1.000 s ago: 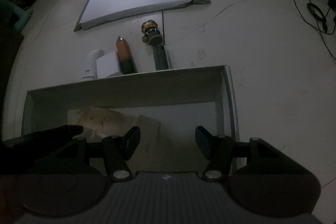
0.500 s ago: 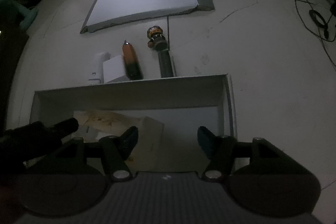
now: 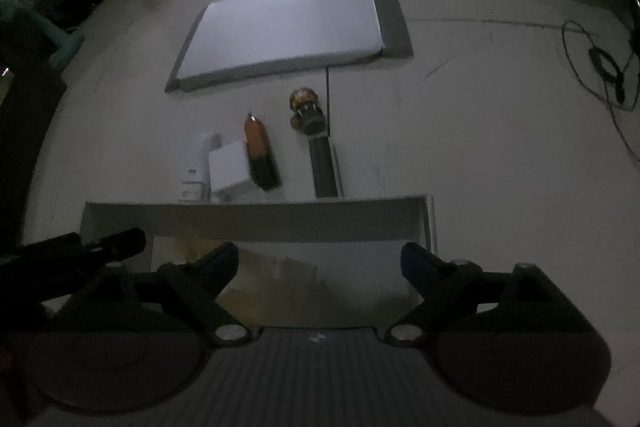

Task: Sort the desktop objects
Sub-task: 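Withdraw the right gripper from the tray back toward the items, then lower the right gripper onto the dark cylinder and close it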

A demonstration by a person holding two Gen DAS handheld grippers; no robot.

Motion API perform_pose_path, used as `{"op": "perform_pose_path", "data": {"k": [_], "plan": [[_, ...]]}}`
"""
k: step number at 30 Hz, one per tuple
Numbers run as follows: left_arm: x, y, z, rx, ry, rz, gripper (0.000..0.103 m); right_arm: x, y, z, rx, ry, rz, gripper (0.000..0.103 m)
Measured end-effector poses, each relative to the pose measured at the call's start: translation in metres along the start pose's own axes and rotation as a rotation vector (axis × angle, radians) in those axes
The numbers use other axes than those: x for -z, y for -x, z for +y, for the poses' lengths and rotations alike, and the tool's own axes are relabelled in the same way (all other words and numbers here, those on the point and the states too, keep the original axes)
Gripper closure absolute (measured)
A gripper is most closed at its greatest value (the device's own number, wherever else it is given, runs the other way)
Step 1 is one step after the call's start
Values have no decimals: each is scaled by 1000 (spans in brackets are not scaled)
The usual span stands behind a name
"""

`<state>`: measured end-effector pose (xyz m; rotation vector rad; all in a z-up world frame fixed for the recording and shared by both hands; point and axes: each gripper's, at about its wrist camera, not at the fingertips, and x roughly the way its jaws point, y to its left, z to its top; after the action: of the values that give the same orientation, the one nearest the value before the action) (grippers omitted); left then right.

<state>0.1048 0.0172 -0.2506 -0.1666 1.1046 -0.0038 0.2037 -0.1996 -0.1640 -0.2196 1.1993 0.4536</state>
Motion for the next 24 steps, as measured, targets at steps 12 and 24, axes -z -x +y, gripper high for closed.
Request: {"op": "perform_pose_path", "data": {"k": [12, 24], "plan": [[-33, -13, 19, -18, 51, 14, 0, -59, -21, -1, -48, 7, 17, 9], [-34, -26, 21, 11, 84, 46, 0, -105, -89, 3, -51, 49, 164, 21]]}}
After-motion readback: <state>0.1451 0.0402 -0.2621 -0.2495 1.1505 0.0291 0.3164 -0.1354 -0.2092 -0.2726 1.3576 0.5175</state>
